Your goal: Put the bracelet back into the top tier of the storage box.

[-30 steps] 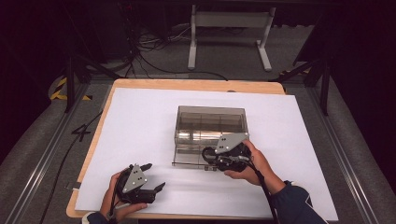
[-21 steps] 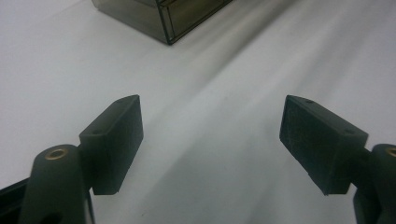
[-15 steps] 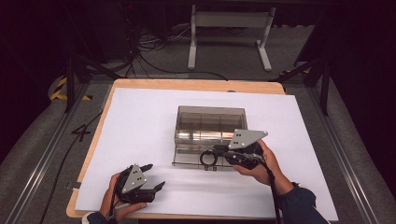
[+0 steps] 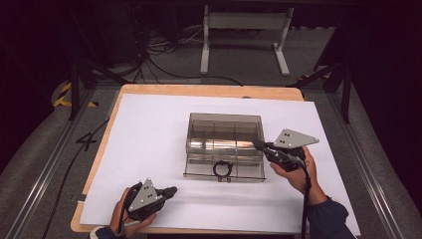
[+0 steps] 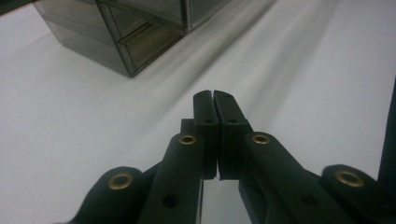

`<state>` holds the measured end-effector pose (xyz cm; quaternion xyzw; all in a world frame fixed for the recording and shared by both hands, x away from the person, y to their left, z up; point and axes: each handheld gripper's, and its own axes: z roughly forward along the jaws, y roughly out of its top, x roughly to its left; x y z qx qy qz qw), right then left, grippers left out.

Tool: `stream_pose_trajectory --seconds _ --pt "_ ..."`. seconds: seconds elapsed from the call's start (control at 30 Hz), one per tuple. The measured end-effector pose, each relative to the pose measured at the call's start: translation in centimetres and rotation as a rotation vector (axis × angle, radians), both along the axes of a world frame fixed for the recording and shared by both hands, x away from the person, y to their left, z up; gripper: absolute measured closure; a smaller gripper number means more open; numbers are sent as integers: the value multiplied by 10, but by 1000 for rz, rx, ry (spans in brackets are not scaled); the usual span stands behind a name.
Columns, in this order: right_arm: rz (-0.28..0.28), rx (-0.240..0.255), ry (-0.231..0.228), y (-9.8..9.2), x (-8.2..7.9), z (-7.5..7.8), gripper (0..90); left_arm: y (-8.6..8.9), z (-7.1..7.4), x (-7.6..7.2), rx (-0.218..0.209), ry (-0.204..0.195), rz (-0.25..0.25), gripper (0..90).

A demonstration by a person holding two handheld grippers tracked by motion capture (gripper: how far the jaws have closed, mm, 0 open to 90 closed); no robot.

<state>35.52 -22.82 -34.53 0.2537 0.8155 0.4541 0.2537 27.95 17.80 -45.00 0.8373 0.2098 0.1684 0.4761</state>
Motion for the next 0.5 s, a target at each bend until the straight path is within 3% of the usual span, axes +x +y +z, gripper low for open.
stream_pose_trajectory --seconds 0.2,0.5 --pt "-74 25 -18 -18 11 -8 900 -10 4 2 -10 -16 -3 896" --pt "-86 42 -1 -20 18 -18 900 -28 7 2 -5 -26 -41 895"
